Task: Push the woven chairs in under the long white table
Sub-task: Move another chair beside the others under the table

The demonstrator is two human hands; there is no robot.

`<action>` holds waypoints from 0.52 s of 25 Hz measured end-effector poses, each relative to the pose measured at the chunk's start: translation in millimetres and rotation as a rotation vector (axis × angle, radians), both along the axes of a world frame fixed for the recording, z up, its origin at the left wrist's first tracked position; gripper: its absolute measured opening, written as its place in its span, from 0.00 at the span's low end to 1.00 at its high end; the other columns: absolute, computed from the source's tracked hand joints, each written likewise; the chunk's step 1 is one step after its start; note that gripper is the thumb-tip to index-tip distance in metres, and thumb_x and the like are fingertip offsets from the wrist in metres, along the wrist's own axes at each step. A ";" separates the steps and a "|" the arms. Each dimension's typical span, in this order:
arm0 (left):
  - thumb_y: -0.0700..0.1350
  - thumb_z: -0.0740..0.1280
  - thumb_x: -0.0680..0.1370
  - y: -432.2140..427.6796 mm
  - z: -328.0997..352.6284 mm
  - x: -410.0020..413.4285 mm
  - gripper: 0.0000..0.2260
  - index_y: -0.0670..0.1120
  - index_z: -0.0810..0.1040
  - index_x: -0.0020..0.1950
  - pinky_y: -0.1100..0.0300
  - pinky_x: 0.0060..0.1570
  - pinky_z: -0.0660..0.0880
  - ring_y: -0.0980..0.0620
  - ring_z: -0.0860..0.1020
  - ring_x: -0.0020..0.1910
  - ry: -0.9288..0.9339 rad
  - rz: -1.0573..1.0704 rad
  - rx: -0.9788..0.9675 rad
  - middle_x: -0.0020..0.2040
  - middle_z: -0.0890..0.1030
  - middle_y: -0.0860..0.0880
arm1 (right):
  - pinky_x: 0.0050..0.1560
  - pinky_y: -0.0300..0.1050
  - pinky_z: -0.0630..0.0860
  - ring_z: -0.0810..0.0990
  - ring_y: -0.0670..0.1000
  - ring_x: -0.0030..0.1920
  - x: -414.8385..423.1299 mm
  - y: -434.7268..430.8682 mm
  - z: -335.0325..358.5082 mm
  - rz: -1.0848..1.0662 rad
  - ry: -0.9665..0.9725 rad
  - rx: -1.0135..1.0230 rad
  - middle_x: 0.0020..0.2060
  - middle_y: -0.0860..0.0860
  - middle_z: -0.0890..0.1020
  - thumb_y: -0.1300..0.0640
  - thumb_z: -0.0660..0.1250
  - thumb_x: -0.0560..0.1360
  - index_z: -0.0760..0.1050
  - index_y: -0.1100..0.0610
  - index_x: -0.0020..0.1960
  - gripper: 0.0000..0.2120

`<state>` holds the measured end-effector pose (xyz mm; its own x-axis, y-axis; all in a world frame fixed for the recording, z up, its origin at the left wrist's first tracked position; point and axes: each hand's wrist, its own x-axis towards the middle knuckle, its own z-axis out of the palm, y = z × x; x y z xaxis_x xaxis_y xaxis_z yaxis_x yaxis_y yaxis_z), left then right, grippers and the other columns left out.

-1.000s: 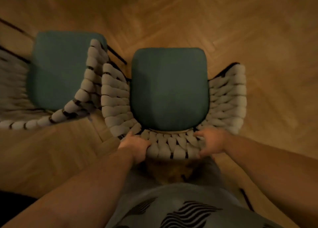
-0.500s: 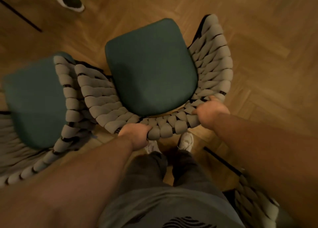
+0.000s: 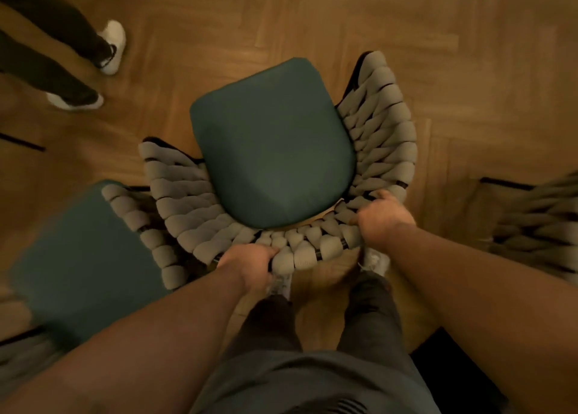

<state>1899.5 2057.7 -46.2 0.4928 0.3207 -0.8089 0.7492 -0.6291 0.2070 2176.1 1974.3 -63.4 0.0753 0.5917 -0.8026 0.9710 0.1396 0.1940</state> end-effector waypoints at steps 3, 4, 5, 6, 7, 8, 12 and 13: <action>0.53 0.67 0.81 9.6 1.2 -28.1 0.27 0.59 0.67 0.81 0.50 0.69 0.73 0.46 0.75 0.71 0.028 -0.103 -0.001 0.74 0.76 0.51 | 0.79 0.60 0.51 0.79 0.52 0.65 -43.5 -16.7 7.6 -0.106 0.010 -0.004 0.60 0.47 0.83 0.55 0.61 0.83 0.80 0.47 0.64 0.13; 0.53 0.67 0.82 12.2 1.1 -34.9 0.28 0.58 0.65 0.81 0.49 0.71 0.71 0.46 0.74 0.72 0.042 -0.130 0.002 0.75 0.75 0.51 | 0.79 0.59 0.51 0.79 0.52 0.65 -55.8 -22.2 10.3 -0.149 0.015 0.000 0.60 0.48 0.83 0.55 0.60 0.84 0.80 0.48 0.63 0.12; 0.52 0.66 0.82 13.5 1.3 -40.6 0.28 0.59 0.64 0.82 0.49 0.72 0.71 0.46 0.73 0.73 0.065 -0.152 0.005 0.76 0.74 0.52 | 0.79 0.59 0.52 0.78 0.52 0.65 -66.5 -27.4 12.8 -0.183 0.016 0.007 0.60 0.48 0.83 0.55 0.60 0.84 0.80 0.49 0.62 0.12; 0.52 0.66 0.82 14.3 1.8 -45.7 0.28 0.60 0.64 0.82 0.49 0.72 0.70 0.46 0.73 0.73 0.080 -0.172 0.002 0.77 0.74 0.52 | 0.79 0.59 0.52 0.78 0.52 0.66 -75.8 -33.0 14.3 -0.216 0.019 0.010 0.61 0.49 0.83 0.55 0.60 0.84 0.80 0.49 0.61 0.12; 0.52 0.66 0.82 15.7 0.6 -49.6 0.28 0.61 0.64 0.82 0.48 0.72 0.71 0.46 0.73 0.73 0.090 -0.184 0.003 0.77 0.74 0.52 | 0.79 0.59 0.52 0.77 0.53 0.66 -83.4 -38.5 16.3 -0.254 0.020 0.015 0.61 0.49 0.83 0.56 0.59 0.84 0.80 0.49 0.61 0.12; 0.52 0.66 0.81 16.5 -0.2 -52.6 0.28 0.62 0.64 0.81 0.48 0.72 0.71 0.46 0.73 0.73 0.098 -0.203 0.000 0.76 0.74 0.52 | 0.80 0.59 0.51 0.77 0.53 0.67 -91.1 -46.3 16.0 -0.298 0.024 0.020 0.62 0.49 0.83 0.56 0.59 0.84 0.80 0.50 0.61 0.12; 0.57 0.66 0.77 16.0 0.0 -65.8 0.31 0.63 0.65 0.80 0.48 0.69 0.73 0.45 0.75 0.71 0.133 -0.329 0.008 0.75 0.76 0.52 | 0.80 0.59 0.52 0.77 0.54 0.68 -124.7 -80.4 15.2 -0.419 0.043 0.046 0.62 0.50 0.83 0.56 0.57 0.84 0.80 0.50 0.63 0.14; 0.58 0.66 0.76 14.1 0.8 -67.7 0.32 0.63 0.66 0.80 0.48 0.69 0.74 0.45 0.75 0.71 0.130 -0.368 0.007 0.74 0.76 0.52 | 0.81 0.60 0.51 0.76 0.54 0.68 -134.7 -90.2 14.8 -0.456 0.042 0.049 0.63 0.50 0.82 0.55 0.57 0.84 0.80 0.51 0.64 0.15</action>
<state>1831.8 2071.8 -45.4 0.4698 0.1470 -0.8704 0.4925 -0.8619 0.1202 2041.4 1884.1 -48.7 0.3047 0.5433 -0.7823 0.9383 -0.3124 0.1485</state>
